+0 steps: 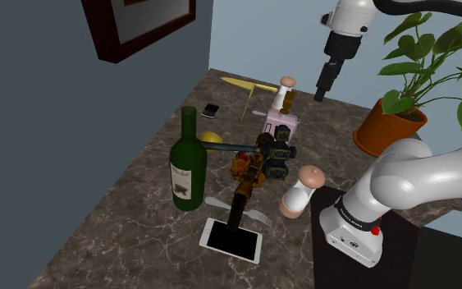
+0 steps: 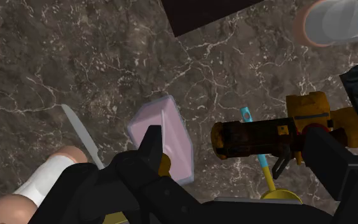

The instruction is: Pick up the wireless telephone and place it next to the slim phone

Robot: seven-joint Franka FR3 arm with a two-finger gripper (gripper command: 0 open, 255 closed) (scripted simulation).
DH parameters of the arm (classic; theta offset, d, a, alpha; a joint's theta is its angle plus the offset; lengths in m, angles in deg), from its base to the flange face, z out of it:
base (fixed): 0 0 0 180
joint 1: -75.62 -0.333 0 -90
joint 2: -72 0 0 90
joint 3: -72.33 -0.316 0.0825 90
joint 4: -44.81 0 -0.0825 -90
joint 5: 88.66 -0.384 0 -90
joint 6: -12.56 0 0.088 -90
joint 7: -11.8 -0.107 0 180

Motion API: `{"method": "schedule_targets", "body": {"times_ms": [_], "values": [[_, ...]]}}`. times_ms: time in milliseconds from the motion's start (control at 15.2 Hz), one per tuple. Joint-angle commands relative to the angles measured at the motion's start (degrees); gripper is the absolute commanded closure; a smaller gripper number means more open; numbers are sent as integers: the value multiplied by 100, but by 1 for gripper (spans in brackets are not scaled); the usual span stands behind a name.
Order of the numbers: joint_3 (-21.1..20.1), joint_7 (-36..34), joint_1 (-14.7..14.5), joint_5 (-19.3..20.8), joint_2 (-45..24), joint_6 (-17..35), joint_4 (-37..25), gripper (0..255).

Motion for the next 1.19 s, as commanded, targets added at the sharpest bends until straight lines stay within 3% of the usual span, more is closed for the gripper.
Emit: {"method": "schedule_targets", "body": {"times_ms": [0,594,1122], "values": [[0,0,0,0,0,0,0,0],[-720,-1655,258,-512,-1482,1561,-87,0],[-1168,-3083,517,-529,-3127,2729,-729,0]]}}
